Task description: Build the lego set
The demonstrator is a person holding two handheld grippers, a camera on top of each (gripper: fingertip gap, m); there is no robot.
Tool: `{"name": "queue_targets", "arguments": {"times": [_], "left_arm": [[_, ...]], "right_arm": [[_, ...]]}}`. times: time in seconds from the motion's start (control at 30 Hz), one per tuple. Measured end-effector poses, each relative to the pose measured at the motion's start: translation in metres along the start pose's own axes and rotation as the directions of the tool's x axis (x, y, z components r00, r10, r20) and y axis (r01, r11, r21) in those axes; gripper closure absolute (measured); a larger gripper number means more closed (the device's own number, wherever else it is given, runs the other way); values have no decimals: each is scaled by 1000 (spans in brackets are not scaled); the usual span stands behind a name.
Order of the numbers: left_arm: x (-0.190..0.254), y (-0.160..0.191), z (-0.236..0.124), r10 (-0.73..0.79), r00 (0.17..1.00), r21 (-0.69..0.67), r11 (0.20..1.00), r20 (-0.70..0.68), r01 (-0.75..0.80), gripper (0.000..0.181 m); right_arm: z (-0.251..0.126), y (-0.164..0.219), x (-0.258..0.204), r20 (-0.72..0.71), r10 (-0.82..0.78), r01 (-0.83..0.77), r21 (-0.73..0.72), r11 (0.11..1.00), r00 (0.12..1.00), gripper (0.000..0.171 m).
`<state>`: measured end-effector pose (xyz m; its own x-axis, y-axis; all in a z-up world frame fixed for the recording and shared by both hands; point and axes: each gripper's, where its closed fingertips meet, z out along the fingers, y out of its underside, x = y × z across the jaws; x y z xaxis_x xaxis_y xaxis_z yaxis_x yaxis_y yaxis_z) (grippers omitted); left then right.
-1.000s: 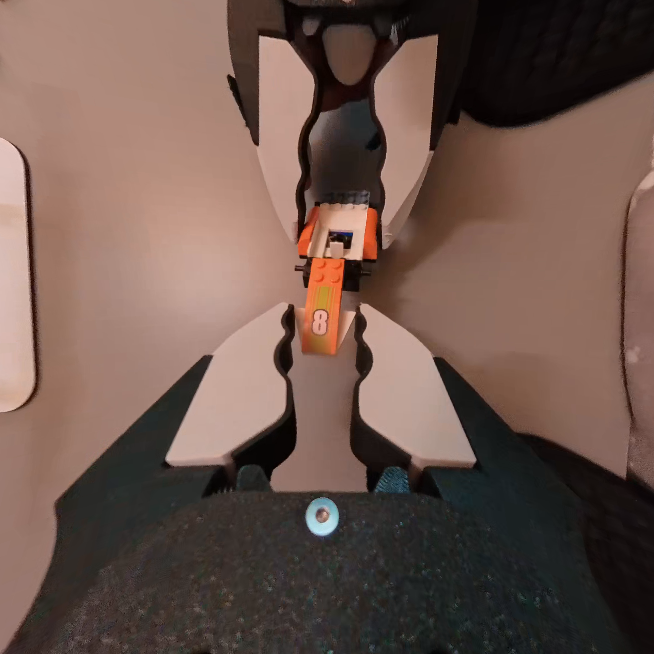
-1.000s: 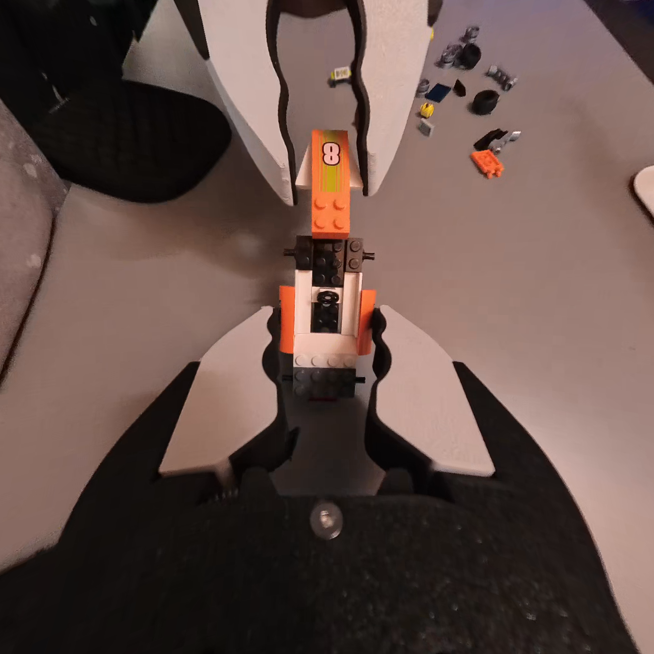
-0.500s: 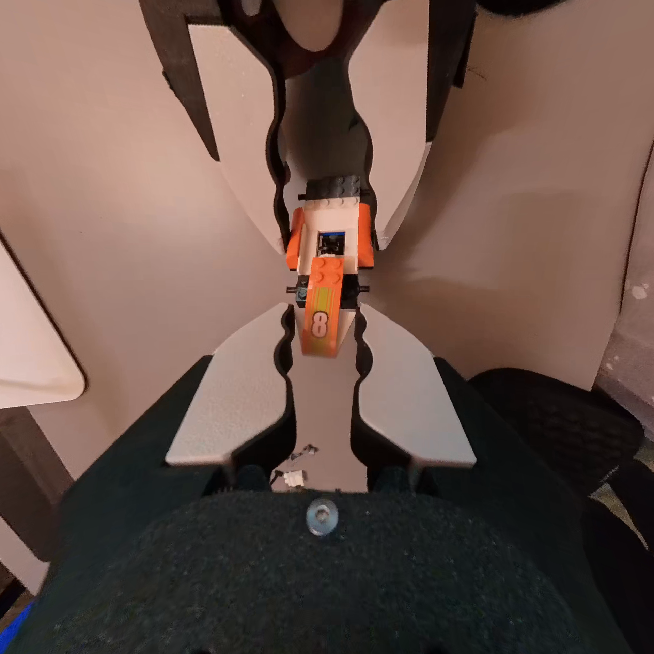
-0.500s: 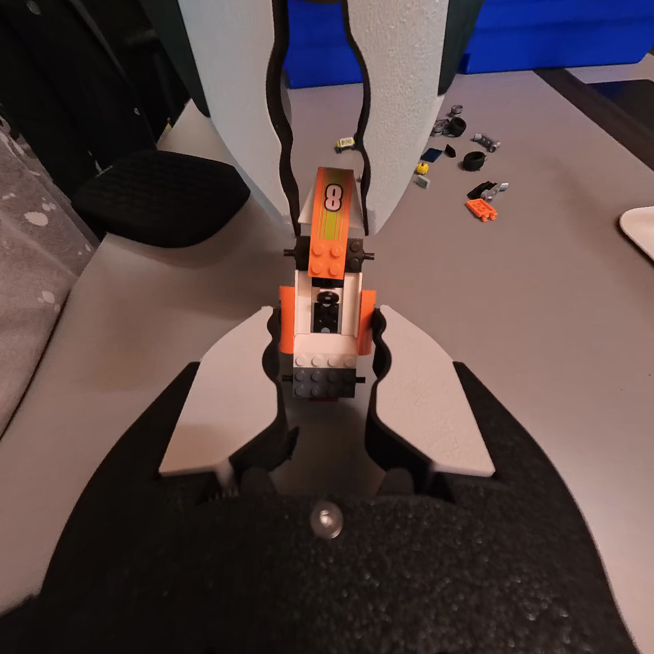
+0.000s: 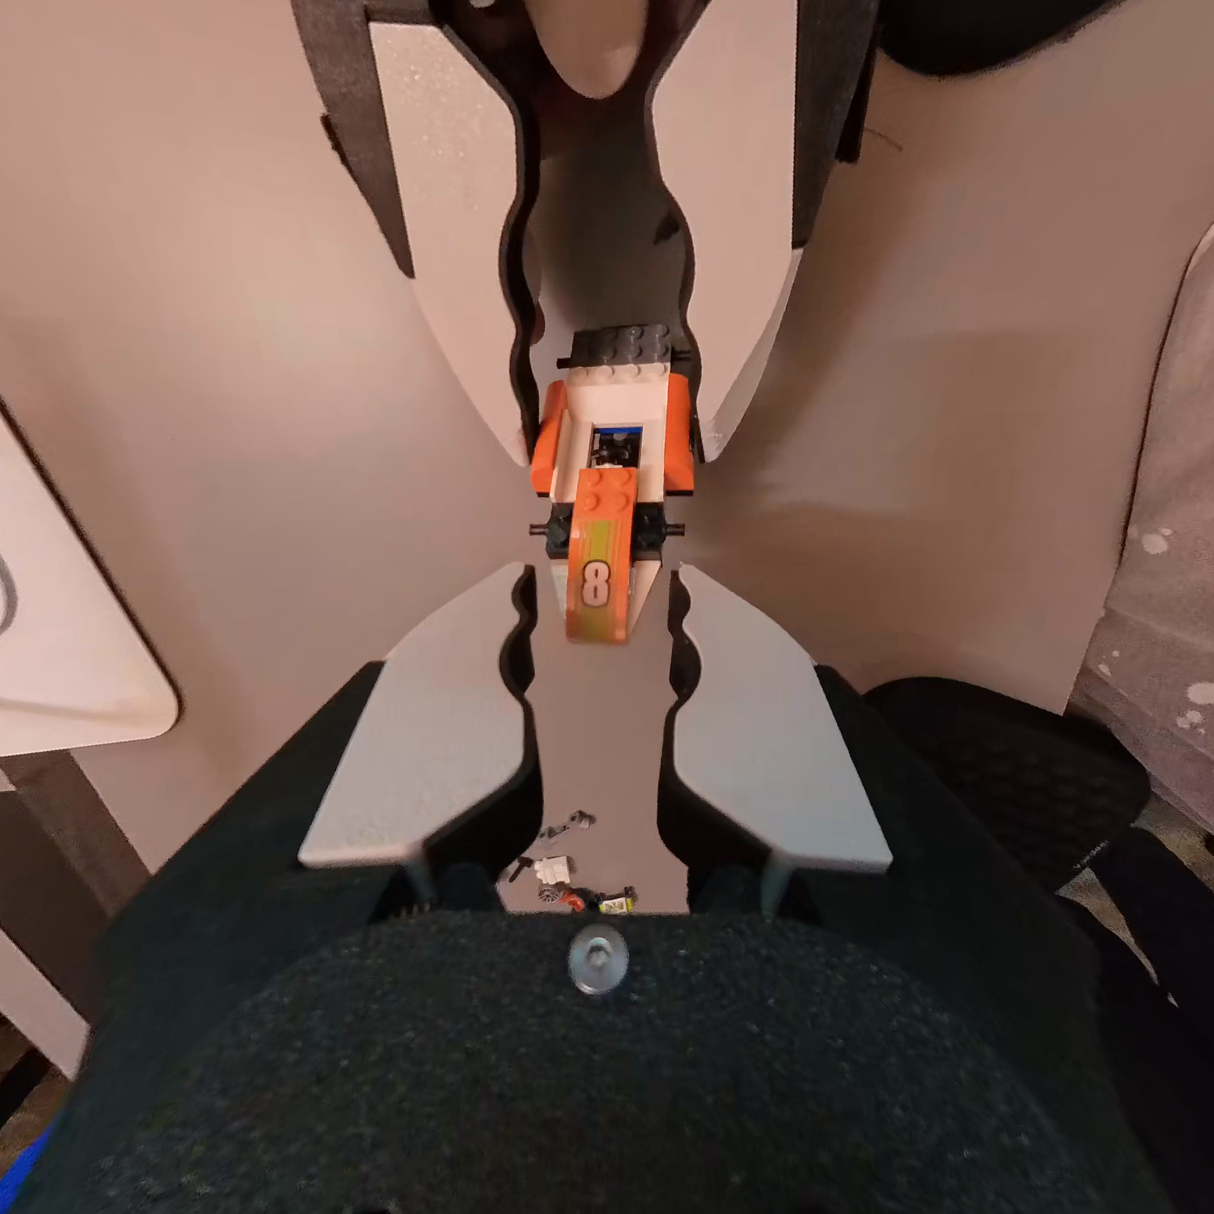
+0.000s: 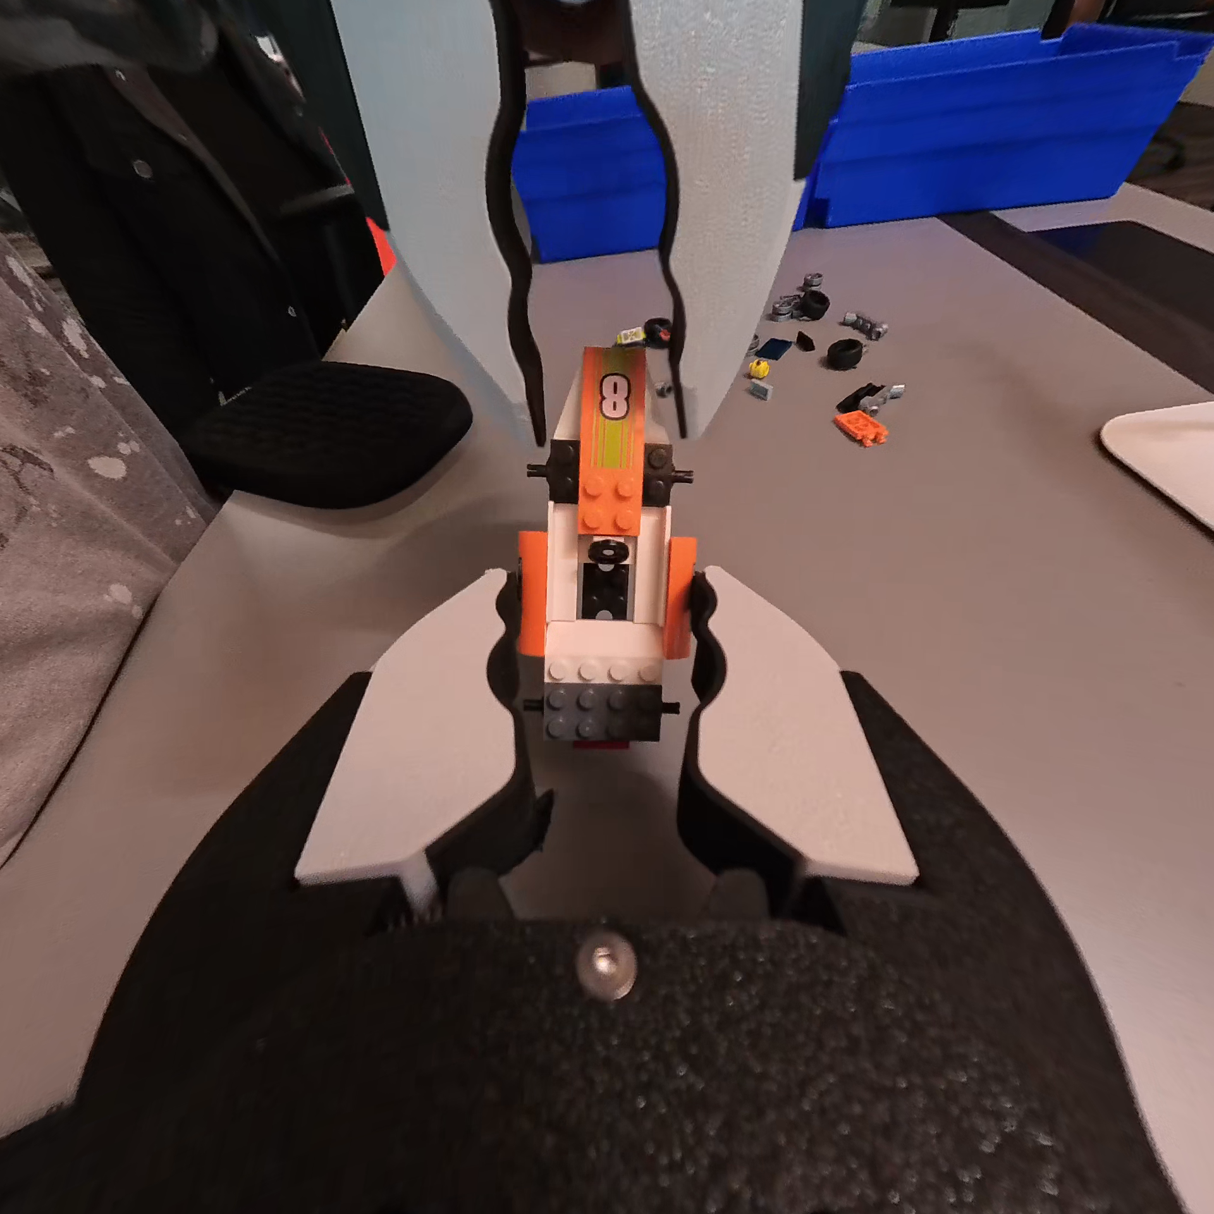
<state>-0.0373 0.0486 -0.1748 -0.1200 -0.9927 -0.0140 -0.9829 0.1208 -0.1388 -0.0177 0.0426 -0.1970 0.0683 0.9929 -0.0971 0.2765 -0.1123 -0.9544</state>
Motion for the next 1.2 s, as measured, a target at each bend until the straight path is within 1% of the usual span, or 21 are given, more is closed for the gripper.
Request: {"name": "queue_targets", "arguments": {"times": [0.13,0.23,0.3,0.37,0.43,0.47,0.57,0.67,0.77,0.87,1.1,1.2], "left_arm": [[-5,-3,-16,1,999,67,998,40,-4,141],[-5,-10,-32,46,994,198,978,101,-66,140],[-3,-18,-43,98,978,309,939,184,-153,141],[4,-26,-51,153,948,414,872,278,-262,140],[15,-32,-56,185,916,482,804,356,-350,140],[17,-33,-55,185,903,493,786,388,-373,139],[23,-32,-49,230,857,477,750,462,-458,135],[31,-32,-38,312,814,435,721,490,-539,132],[28,-32,-29,381,740,347,702,555,-622,132],[26,-31,-21,427,704,312,680,568,-663,139],[30,-37,-23,470,659,317,615,587,-722,160],[31,-39,-24,498,634,297,596,591,-746,163]], "right_arm": [[-2,0,1,-7,-6,6,2,1000,1000,121],[-5,-2,0,8,0,0,9,1000,1000,121],[-10,-4,-2,38,6,-6,4,1000,999,121],[-15,-5,-7,91,13,-12,-9,1000,996,121],[-19,-5,-10,129,4,0,-38,999,992,121],[-20,-6,-12,148,-1,9,-55,998,989,121],[-23,-10,-16,222,5,17,-99,995,975,121],[-25,-13,-19,291,24,21,-151,988,957,121],[-25,-21,-24,359,59,3,-169,986,932,121],[-22,-29,-27,395,80,-17,-161,987,915,121],[-23,-36,-35,432,101,-51,-128,991,896,121],[-23,-37,-38,444,105,-60,-115,992,890,121]]}}
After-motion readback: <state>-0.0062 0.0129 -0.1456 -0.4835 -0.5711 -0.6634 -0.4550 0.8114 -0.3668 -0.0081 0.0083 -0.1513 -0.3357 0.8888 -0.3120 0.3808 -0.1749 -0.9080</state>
